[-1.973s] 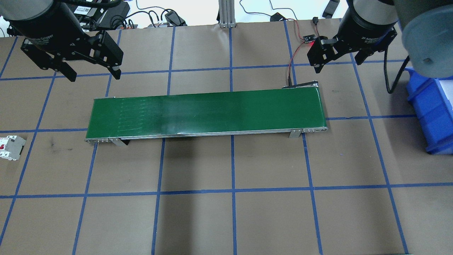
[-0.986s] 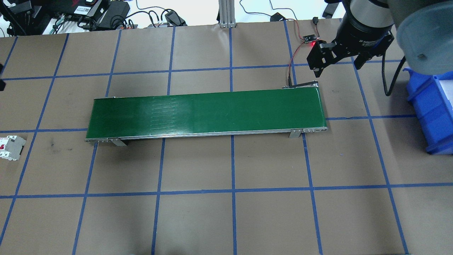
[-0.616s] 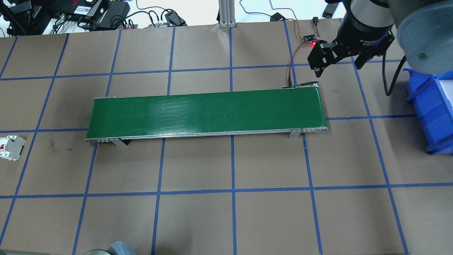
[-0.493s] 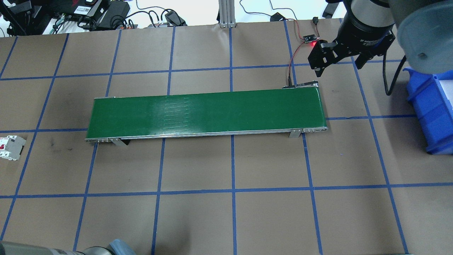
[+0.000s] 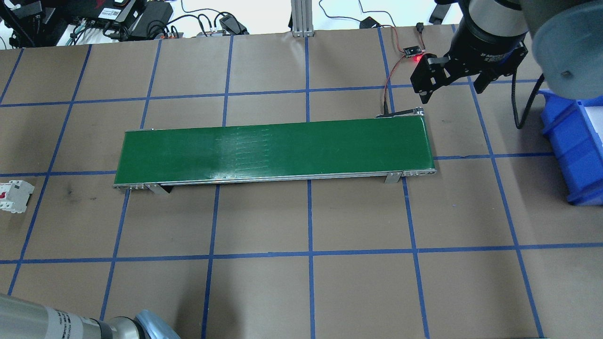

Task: Move button from left to right

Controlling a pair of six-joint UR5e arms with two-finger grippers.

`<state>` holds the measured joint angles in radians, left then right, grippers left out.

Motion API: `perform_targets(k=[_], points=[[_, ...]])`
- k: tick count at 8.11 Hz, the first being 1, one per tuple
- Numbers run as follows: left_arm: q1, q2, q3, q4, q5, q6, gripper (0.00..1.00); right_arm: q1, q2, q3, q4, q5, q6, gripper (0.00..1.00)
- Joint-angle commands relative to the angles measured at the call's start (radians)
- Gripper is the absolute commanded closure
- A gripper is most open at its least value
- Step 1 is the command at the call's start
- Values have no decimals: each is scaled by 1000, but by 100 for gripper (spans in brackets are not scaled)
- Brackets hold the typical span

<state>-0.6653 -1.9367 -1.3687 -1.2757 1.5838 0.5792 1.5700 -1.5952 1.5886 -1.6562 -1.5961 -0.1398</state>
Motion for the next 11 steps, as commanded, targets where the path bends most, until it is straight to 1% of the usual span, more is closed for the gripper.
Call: perform_targets(k=[1,2,4,6,8,9,11], points=[[16,-111,17,124,-8,74,0,1,-2,1,7,-4,-11,0],[16,-131,17,122,-10,71,0,-1,6,1,-2,-2,-12,0],[32,-169,17,121,-66,111,0,-1,8,2,-2,5,5,0],[46,-198,17,128,-59,161,0,1,9,5,-1,13,61,0],[72,-229,19,131,-19,270,0,1,12,8,-1,13,77,0],[76,-244,22,131,-10,327,0,1,11,11,7,15,78,0],[78,-264,36,133,97,396,0,1,11,11,4,16,78,0]])
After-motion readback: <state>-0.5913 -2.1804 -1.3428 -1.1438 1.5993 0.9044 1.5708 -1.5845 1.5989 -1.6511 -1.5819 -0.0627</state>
